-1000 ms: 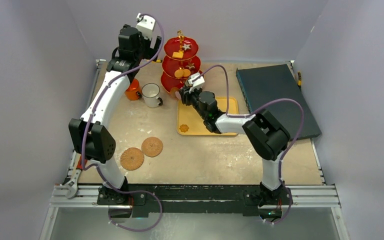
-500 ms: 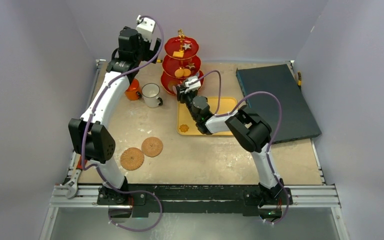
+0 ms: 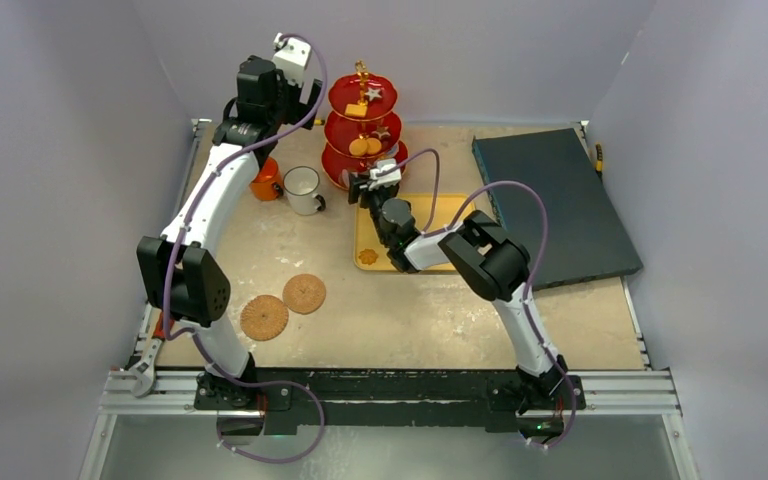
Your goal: Serve the afternoon tea
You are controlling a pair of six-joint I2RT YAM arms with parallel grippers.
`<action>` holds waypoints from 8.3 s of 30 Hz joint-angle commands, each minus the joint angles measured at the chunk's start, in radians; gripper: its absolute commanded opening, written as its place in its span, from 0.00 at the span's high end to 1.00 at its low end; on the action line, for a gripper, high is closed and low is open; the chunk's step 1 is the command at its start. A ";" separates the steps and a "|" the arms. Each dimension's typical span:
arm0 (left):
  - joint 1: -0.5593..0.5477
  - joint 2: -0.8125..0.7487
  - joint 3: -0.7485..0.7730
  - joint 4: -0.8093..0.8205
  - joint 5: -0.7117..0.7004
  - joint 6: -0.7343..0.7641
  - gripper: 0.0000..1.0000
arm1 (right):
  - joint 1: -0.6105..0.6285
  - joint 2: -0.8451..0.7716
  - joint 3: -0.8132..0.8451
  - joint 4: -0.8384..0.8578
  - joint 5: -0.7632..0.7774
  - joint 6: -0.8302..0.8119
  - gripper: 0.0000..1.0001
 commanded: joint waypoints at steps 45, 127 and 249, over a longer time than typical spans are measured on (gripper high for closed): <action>0.011 -0.129 -0.019 -0.109 0.090 -0.003 0.01 | 0.209 -0.579 -0.681 -0.186 -0.097 0.027 0.35; 0.055 -0.099 0.003 -0.098 0.081 -0.034 0.01 | 0.038 -0.334 0.105 -0.246 -0.186 -0.171 0.60; 0.155 -0.280 -0.142 -0.257 0.249 -0.102 0.01 | 0.146 -0.382 0.080 -1.223 0.022 0.456 0.27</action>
